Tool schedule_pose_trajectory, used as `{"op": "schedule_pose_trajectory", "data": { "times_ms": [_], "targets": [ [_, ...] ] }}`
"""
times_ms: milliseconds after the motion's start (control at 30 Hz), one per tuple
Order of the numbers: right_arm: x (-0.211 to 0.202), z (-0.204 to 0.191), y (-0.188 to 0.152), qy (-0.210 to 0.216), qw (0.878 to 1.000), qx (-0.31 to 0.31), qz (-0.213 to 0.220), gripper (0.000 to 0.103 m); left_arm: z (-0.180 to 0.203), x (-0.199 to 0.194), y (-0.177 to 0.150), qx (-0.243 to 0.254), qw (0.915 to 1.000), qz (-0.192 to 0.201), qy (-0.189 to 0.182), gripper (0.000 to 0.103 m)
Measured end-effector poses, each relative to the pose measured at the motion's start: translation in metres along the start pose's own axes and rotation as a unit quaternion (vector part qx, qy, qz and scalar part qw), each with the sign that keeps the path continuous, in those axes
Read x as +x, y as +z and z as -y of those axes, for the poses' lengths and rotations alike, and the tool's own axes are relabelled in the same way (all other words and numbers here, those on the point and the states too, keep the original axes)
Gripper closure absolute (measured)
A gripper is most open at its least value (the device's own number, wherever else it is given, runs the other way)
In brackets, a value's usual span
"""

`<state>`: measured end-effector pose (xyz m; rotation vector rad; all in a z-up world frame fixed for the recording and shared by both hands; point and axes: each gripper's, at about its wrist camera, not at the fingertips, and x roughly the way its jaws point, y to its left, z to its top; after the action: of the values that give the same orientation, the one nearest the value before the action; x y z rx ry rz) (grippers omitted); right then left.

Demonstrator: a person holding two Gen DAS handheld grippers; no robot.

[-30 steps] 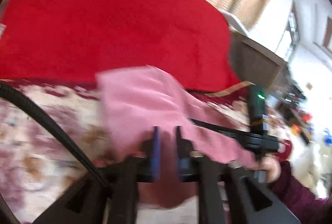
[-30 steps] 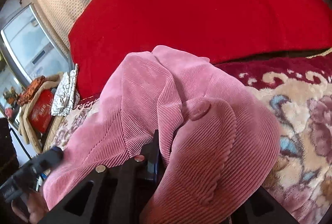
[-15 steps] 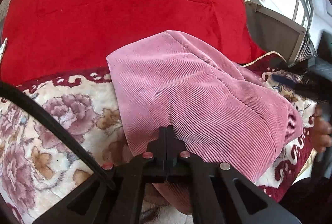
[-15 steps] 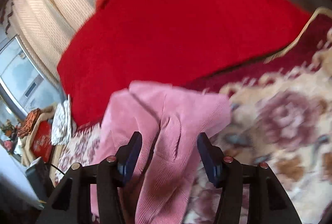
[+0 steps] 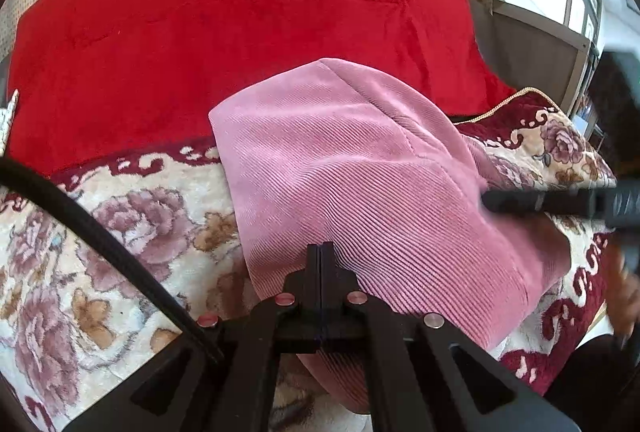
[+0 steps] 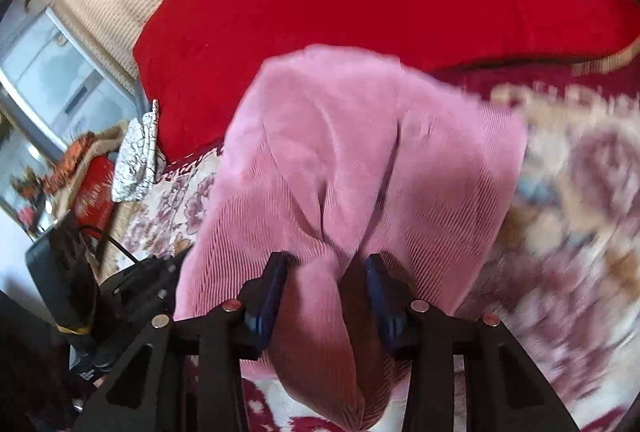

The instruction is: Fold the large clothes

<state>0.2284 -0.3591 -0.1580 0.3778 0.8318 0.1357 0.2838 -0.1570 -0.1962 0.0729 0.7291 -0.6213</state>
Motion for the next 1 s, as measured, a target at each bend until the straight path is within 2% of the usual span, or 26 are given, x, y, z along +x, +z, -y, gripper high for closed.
{"op": "schedule_pose_trajectory", "data": {
  "times_ms": [33,100,200,267,300,333,367,400,433,500,600,667,833,933,1000],
  "targets": [
    [-0.006,-0.005,0.008,-0.016,1.0,-0.016,0.013,0.059,-0.001,0.0,0.0,-0.003,1.0,-0.001,-0.003,0.103],
    [-0.012,-0.013,0.032,-0.022,0.999,-0.028,0.033,0.058,0.001,0.0,0.0,0.003,1.0,0.0,-0.001,0.103],
    [0.0,-0.026,0.072,-0.035,0.998,-0.046,0.038,0.058,0.004,0.001,0.0,0.011,0.9999,0.003,0.004,0.103],
    [0.028,-0.028,0.095,-0.044,0.998,-0.043,0.008,0.058,0.004,0.002,0.0,0.014,0.9999,0.003,0.002,0.103],
    [0.056,-0.025,0.106,-0.058,0.997,-0.037,-0.03,0.058,0.004,0.002,0.0,0.014,0.9999,0.003,0.0,0.103],
    [0.077,-0.021,0.112,-0.083,0.994,-0.036,-0.054,0.059,0.003,0.003,0.0,0.013,0.9999,0.004,-0.002,0.103],
    [0.095,-0.015,0.114,-0.112,0.99,-0.036,-0.075,0.056,0.002,0.004,0.001,0.009,0.9999,0.004,-0.003,0.103],
    [0.12,-0.003,0.114,-0.115,0.988,-0.019,-0.103,0.054,0.0,0.006,0.002,0.002,1.0,0.002,-0.004,0.103],
    [0.127,0.005,0.115,-0.1,0.989,0.003,-0.109,0.054,-0.004,0.007,0.003,-0.005,0.9999,0.0,-0.014,0.103],
    [0.118,0.011,0.12,-0.086,0.991,0.032,-0.102,0.053,-0.005,0.006,0.004,-0.003,0.9998,-0.002,-0.019,0.103],
    [0.094,0.006,0.112,-0.087,0.993,0.017,-0.08,0.053,0.002,0.004,0.0,0.025,0.9997,0.004,0.0,0.103],
    [0.069,0.009,0.105,-0.081,0.994,0.031,-0.061,0.053,0.002,0.003,-0.002,0.03,0.9995,0.005,0.008,0.103],
    [-0.011,-0.008,0.068,-0.054,0.998,0.016,0.017,0.053,-0.003,0.002,-0.005,0.024,0.9996,0.005,0.013,0.103],
    [-0.035,-0.023,0.037,-0.047,0.998,-0.01,0.032,0.054,-0.002,0.0,-0.007,0.025,0.9995,0.007,0.021,0.103],
    [-0.029,-0.032,0.019,-0.041,0.999,-0.024,0.016,0.055,0.003,-0.007,-0.009,0.025,0.9993,0.009,0.026,0.103]
  ]
}}
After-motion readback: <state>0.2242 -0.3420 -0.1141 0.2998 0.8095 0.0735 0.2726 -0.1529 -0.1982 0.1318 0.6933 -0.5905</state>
